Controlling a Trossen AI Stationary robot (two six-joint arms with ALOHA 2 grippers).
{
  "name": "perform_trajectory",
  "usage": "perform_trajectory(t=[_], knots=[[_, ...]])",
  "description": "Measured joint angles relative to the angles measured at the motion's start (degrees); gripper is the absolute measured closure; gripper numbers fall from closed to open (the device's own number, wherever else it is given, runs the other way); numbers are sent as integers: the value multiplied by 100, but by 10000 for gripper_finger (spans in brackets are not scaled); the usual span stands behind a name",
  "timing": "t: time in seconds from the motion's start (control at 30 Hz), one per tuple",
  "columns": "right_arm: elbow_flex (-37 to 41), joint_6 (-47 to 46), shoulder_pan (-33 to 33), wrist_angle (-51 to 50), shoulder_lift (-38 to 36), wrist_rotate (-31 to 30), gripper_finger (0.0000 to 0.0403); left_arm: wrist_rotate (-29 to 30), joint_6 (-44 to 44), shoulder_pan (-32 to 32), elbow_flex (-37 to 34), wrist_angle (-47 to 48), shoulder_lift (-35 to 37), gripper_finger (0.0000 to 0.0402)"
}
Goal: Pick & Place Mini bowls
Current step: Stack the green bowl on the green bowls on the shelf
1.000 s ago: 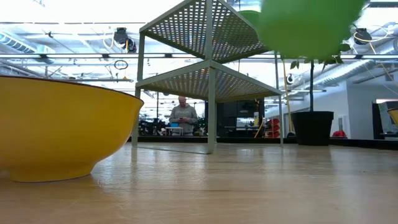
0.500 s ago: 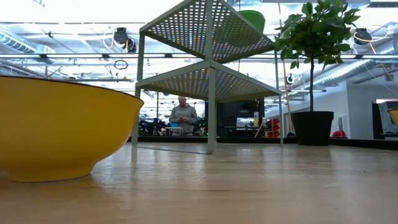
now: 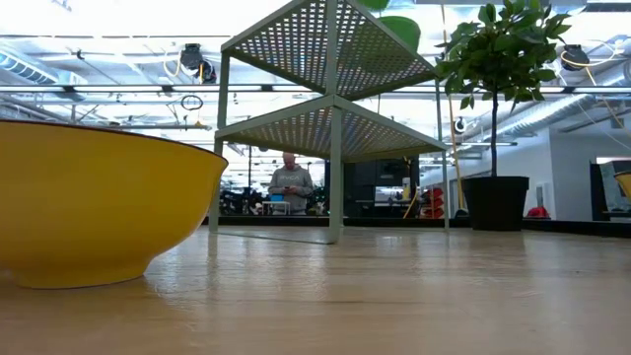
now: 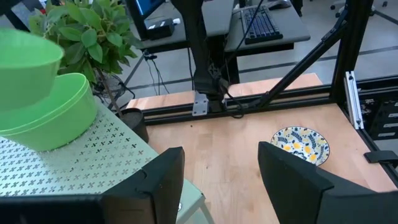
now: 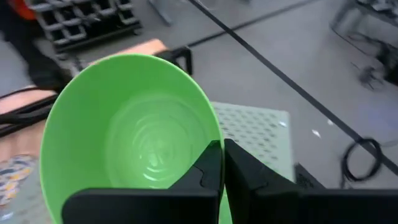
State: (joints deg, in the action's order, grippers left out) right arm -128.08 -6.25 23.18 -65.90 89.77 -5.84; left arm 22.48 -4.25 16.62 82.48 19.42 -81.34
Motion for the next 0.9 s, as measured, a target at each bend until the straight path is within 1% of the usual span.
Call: perform_trajectory(t=[0.17, 0.27, 0.33, 0.53, 0.9], knots=[[10, -93, 462, -76, 20, 21, 403, 0, 0, 0, 0, 2, 0, 192], [10, -249, 663, -155, 2, 409, 403, -1, 0, 1, 0, 1, 0, 192], [10, -294, 778, -376, -13, 534, 403, 0, -1, 1, 0, 2, 0, 192], [8, -261, 953, -809, 8, 291, 403, 0, -2, 2, 0, 2, 0, 192], [10, -226, 947, -1295, 12, 309, 403, 0, 0, 2, 0, 2, 0, 192]])
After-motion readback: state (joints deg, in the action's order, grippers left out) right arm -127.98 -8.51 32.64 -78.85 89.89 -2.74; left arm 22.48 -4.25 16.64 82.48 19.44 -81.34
